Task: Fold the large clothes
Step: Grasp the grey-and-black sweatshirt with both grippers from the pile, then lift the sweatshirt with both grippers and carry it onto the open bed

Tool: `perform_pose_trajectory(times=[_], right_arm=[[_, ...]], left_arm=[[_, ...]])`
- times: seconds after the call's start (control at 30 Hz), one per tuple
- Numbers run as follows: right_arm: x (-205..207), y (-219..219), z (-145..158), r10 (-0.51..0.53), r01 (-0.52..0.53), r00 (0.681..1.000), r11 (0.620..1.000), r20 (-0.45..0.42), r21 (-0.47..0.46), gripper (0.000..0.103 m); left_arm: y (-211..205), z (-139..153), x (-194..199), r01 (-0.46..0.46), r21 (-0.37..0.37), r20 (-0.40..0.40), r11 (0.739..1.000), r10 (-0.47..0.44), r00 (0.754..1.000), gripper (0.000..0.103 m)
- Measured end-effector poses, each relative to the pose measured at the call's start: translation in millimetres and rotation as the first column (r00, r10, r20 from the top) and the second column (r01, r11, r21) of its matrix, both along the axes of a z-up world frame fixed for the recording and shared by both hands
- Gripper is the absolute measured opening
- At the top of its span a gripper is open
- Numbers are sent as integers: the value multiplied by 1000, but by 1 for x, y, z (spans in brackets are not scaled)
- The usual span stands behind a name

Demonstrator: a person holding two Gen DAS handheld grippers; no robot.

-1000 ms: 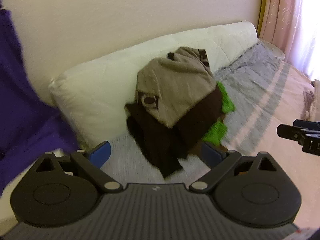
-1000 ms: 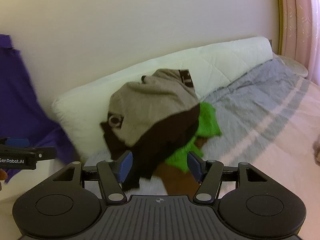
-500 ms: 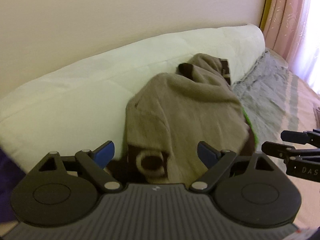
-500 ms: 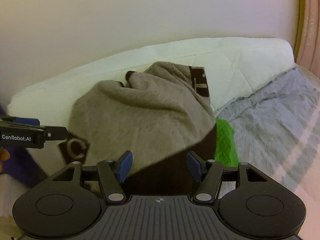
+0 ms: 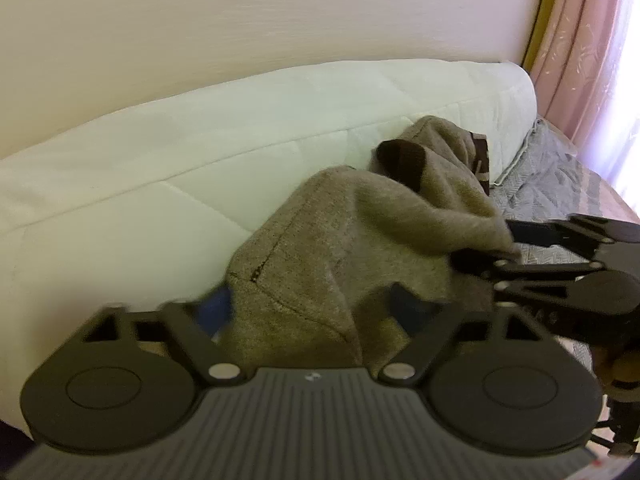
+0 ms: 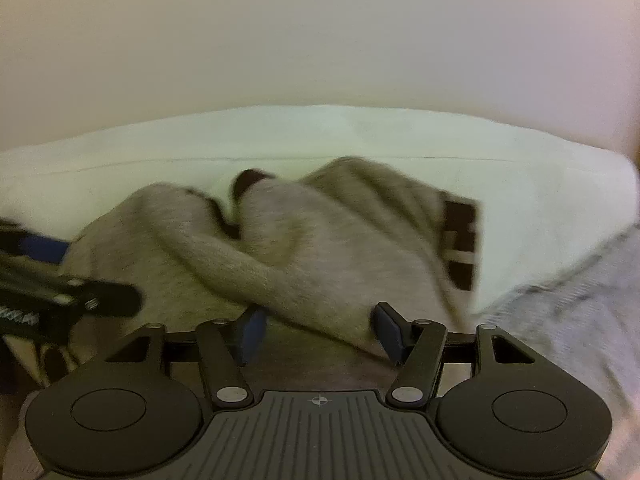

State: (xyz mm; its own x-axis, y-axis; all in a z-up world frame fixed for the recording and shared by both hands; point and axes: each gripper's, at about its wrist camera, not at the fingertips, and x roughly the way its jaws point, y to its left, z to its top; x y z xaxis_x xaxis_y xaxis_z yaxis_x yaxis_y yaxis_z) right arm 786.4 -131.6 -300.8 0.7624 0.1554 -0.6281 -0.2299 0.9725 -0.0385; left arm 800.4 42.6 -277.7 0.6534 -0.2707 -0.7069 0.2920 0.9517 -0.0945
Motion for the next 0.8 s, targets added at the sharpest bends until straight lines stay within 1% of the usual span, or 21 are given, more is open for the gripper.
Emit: perform_pose_trajectory(times=[0.03,0.07,0.1,0.13,0.17,0.23,0.33,0.47,0.57,0.67,0.73,0.8], right_arm=[[-3,0,0,21,-21,1000,1000,9,11,15],[-6,1,1,16,-16,1000,1000,12,3,11],[-10,2,2,12,-12,999,1000,30,-5,7],[-17,1,4,13,-13,999,1000,48,1,4],[-25,-1,8,3,-4,998,1000,63,16,3],[-45,-8,18,-32,27,995,998,90,63,3],[-85,-24,42,-103,81,982,987,157,139,3],[-147,-45,75,-211,158,951,960,228,230,3],[-193,-64,100,-298,217,919,929,259,301,3],[-238,-82,133,-370,260,881,899,295,352,3],[-271,-94,157,-413,280,850,879,326,385,3],[-306,-102,183,-448,296,814,868,371,399,3]], left_arm=[[0,0,0,-3,4,3,1000,3,1000,41],[1,0,-1,-2,-4,0,1000,2,1000,22],[3,2,-3,4,-25,-6,1000,-4,1000,8],[4,5,-7,9,-40,-4,999,-9,1000,8],[3,10,-13,10,-38,14,999,-9,1000,8],[-2,23,-31,36,-9,73,999,-35,997,7],[-12,52,-67,94,24,163,995,-96,982,7],[-22,93,-119,171,-13,232,985,-164,959,7],[-35,126,-160,248,-28,287,968,-230,930,7],[-51,164,-192,327,-62,335,943,-289,897,7],[-64,190,-212,373,-82,375,924,-318,871,7],[-79,217,-238,427,-71,427,901,-360,830,6]])
